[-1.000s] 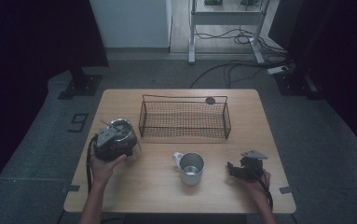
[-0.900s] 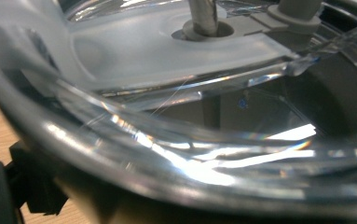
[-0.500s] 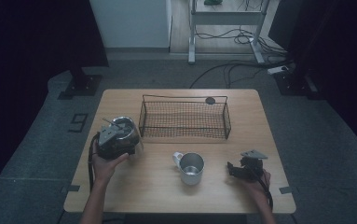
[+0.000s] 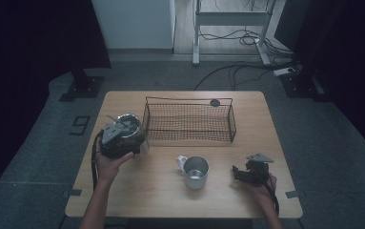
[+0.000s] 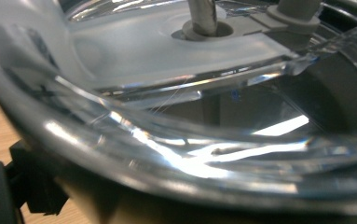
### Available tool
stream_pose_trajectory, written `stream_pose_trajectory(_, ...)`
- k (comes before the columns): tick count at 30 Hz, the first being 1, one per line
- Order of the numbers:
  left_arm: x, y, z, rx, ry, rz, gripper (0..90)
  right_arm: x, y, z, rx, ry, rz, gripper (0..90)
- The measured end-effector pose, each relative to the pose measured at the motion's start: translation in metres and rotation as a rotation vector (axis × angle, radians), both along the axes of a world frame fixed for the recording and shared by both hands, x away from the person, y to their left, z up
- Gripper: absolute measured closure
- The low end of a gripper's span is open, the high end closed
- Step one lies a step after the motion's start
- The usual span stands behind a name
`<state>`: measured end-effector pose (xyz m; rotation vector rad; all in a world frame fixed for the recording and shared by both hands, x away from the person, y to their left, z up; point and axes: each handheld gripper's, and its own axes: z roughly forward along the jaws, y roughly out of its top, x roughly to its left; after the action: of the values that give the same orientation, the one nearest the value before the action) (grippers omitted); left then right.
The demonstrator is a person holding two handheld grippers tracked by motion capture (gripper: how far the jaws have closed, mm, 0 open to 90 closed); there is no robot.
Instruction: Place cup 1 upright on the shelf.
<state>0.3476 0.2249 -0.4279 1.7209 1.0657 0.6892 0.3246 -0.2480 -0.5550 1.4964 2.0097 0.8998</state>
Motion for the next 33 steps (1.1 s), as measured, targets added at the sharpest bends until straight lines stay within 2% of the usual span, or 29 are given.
stream_pose_trajectory(13, 0.006, -0.008, 0.012, -0.02, 0.0, -0.023, 4.1, 0.0, 0.0, 0.0, 0.0, 0.0, -0.001, 14.8)
stream_pose_trajectory(33, 0.018, -0.02, 0.023, -0.016, 0.001, -0.046, 4.1, 0.0, 0.0, 0.0, 0.001, 0.0, -0.001, 14.8)
